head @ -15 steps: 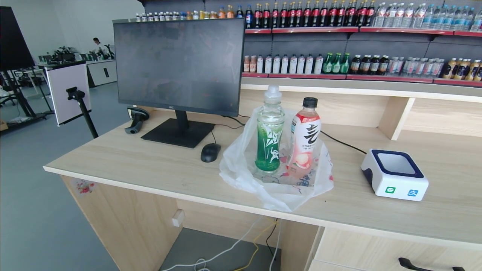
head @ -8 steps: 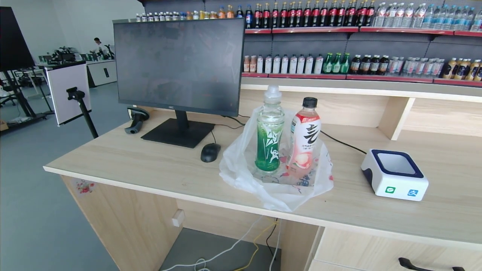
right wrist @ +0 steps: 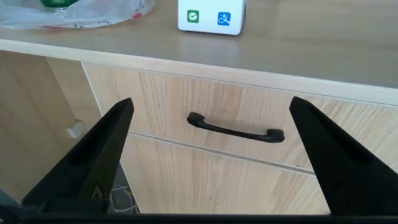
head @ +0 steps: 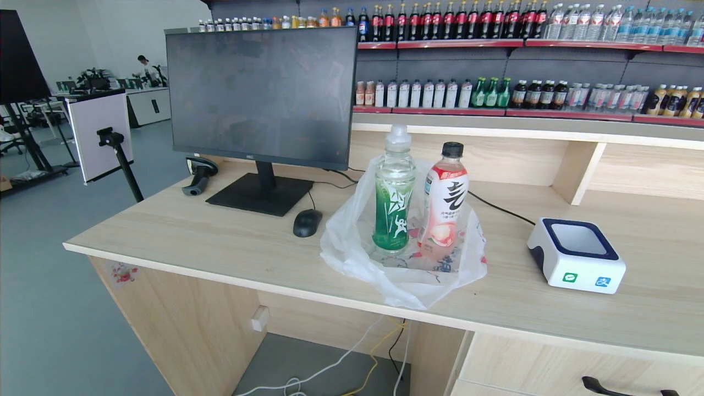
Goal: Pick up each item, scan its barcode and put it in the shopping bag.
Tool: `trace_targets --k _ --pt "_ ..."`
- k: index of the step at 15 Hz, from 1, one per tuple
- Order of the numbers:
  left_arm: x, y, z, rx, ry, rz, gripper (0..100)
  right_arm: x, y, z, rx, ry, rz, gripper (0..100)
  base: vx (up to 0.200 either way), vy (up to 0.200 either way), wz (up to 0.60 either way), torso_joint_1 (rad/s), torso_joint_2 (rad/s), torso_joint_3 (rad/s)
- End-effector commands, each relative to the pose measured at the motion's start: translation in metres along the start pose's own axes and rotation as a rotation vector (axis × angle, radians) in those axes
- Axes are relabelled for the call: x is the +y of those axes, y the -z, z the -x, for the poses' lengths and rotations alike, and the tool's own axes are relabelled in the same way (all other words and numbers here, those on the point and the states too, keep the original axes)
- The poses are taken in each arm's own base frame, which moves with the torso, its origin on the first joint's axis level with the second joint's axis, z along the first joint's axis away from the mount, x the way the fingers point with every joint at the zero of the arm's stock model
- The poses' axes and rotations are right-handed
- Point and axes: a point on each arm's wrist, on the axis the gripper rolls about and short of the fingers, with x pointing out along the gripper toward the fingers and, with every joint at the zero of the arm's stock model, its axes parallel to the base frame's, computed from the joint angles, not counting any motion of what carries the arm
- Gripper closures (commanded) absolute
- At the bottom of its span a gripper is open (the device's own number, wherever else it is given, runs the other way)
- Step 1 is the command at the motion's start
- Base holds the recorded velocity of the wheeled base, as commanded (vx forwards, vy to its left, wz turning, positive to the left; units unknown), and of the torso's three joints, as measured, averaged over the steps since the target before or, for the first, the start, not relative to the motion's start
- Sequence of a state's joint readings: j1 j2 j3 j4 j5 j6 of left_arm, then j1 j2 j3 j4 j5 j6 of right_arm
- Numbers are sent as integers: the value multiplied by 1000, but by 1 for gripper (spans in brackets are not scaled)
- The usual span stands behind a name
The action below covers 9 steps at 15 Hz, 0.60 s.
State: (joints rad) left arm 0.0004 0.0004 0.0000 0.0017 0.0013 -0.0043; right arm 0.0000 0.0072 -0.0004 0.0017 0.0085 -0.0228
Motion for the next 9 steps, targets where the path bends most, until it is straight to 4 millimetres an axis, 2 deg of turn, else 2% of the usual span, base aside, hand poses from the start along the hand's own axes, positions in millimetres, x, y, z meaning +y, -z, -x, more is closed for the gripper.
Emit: trace_targets --k 1,4,9 --pt "0 0 0 -1 0 0 0 0 0 1 -7 1 -3 0 0 0 0 0 0 0" --pt "0 0 0 -1 0 -1 0 0 0 1 -7 -1 2 0 0 0 0 0 0 0" --pt "0 0 0 -1 -1 0 0 0 0 1 -7 1 -1 0 0 0 -600 2 0 4"
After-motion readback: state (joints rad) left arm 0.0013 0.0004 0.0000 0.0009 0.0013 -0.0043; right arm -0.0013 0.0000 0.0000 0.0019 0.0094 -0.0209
